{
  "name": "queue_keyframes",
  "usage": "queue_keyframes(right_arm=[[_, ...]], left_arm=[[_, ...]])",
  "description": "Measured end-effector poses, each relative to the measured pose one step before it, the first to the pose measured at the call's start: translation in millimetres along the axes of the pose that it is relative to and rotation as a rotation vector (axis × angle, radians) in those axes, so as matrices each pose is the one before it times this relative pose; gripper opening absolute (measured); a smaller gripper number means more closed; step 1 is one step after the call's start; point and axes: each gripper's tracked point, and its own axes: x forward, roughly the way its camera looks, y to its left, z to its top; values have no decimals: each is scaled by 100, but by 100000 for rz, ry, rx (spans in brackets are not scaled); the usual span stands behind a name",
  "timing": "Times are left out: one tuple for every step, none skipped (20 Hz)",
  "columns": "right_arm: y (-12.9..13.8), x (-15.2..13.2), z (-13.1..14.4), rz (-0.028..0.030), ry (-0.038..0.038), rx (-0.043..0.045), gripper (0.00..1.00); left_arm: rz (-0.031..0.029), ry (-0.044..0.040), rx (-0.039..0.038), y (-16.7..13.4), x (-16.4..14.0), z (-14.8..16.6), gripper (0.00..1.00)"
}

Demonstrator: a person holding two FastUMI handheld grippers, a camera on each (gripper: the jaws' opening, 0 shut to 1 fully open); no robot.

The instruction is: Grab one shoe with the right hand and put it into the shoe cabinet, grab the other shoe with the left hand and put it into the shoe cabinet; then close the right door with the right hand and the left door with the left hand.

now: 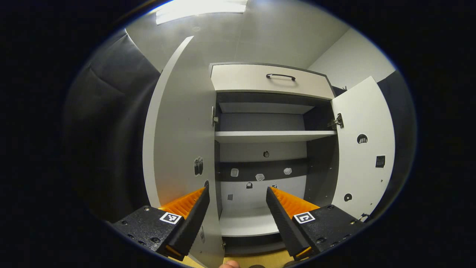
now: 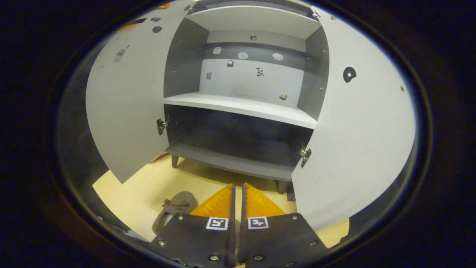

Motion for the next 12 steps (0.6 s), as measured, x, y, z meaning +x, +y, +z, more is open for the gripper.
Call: queue_keyframes(right_arm=[[95, -50, -673, 118, 1274, 793, 5], [172, -101, -921, 361, 1667, 683, 5], [179, -157, -887, 400, 1688, 588, 5], [136, -10, -928, 381, 1313, 453, 5], [105, -4, -799, 86, 1339, 260, 5], [266, 66, -1001, 522, 1655, 465, 5], [176, -46, -979, -470, 2624, 292, 5], [375, 65, -1294, 1253, 2163, 940, 4], [278, 256, -995, 955, 1811, 942, 2], [163, 265, -1219, 1081, 2358, 364, 2], [268, 193, -1302, 1212, 3131, 181, 2], [93, 262, -1217, 631, 2724, 548, 2]], left_arm=[[69, -229, 98, -15, 1, 66, 94], [5, -98, 80, -14, 89, 9, 94], [-12, -118, -57, 10, 13, 75, 94], [0, -103, 27, -24, -12, -30, 94], [28, -15, 13, 14, -12, 28, 95], [-12, -72, 40, -5, 47, 9, 94], [-73, 26, -86, 13, 22, 46, 94], [-320, 17, 67, -56, -21, -16, 94], [-113, 78, -2, 12, 0, 12, 94], [-27, 77, 102, 16, 53, -27, 94], [-52, 73, 121, 4, 30, 1, 94], [-25, 52, 114, -50, -73, -9, 94]])
